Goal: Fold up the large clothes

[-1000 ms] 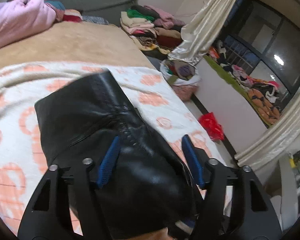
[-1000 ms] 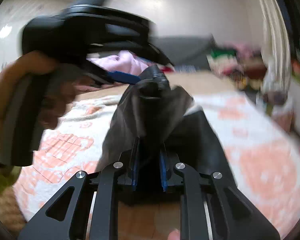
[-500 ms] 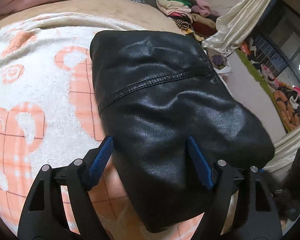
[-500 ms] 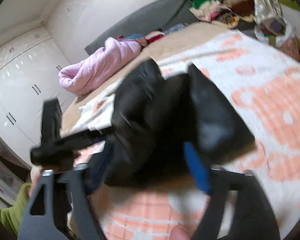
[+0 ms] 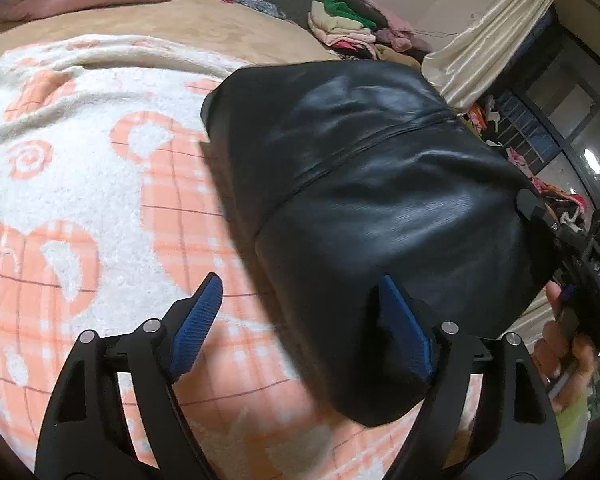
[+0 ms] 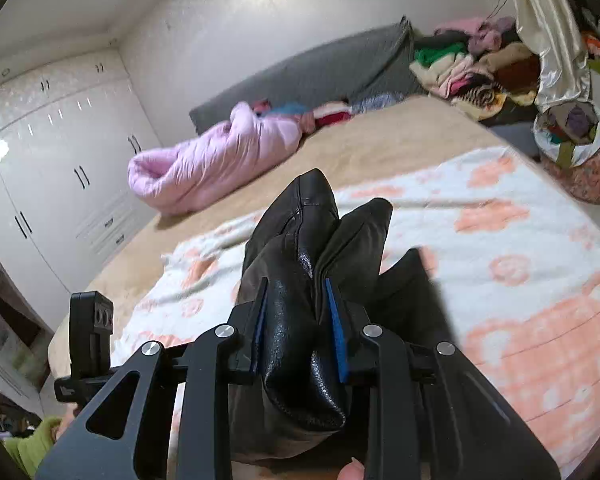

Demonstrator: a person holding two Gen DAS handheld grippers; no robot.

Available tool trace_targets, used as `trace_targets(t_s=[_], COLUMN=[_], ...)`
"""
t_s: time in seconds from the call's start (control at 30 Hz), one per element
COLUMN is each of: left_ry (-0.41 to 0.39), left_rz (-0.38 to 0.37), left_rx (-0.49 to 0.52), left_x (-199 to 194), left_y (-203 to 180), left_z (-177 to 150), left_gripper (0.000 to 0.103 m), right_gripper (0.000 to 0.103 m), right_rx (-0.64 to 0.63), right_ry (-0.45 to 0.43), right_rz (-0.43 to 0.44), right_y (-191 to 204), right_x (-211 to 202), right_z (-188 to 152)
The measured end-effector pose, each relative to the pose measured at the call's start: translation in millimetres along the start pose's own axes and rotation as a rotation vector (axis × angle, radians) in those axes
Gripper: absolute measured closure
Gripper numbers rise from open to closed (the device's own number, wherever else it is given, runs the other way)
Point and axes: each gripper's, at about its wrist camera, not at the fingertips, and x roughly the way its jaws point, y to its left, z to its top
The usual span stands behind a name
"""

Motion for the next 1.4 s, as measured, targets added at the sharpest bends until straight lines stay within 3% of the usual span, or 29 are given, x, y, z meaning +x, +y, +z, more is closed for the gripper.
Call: trace_targets(t_s=[0.07,0.17,0.23,0.37,0.47,0.53,0.67,0.8,0.9,0.93,1.27,1.4], left_ry=[0.028,0.089,0.112,0.127,0.135,0.133,0.122,0.125,0.127,0.127,0.16,0.162], left_rz=[-0.018,-0.045,-0.047,-0.038,-0.026,-0.011,0.012,0.03,0.037,0.039,0.03,0.033], left_rx=[-0.009,-0.027,-0.033,-0.032,-0.014,0.009,0.038,0.069,0.084,0.085,0.071,0.069], left_x=[10,33,43,52,55,55,54,55,55,57,62,63], left_y=[-2,-8,-11,-16,-23,-28,-36,-40,-41,-44,-42,-43], left_z=[-3,-14,-18,-22,-22,-22,-18,-15,-16,-16,-20,-20], left_gripper=[0.025,0.021,0.02,0.015,0.014,0.014,0.014,0.014,0.014,0.014,0.012,0.012], right_gripper=[0.078,0.078,0.078,0.073,0.062,0.039,0.03,0.03,0.048,0.05,0.05,0.06], right_rx=[0.068,0.21,0.292,0.283,0.231,0.21,0.194,0.263,0.381,0.403,0.426,0.406], right_ry=[0.017,0.152,0.183,0.207,0.21,0.201,0.174,0.197,0.234,0.238,0.241,0.246], right_rz=[0.022,-0.016,-0.025,-0.064,-0.132,-0.177,-0.171,-0.129,-0.041,-0.022,0.01,-0.002], right_y=[-28,-72,-96,-106,-96,-90,-89,-103,-120,-122,-124,-119], right_x=[-3,20,31,38,38,33,7,-5,2,4,9,10], right_z=[-9,-40,-60,-68,-72,-70,-70,-86,-95,-96,-99,-100])
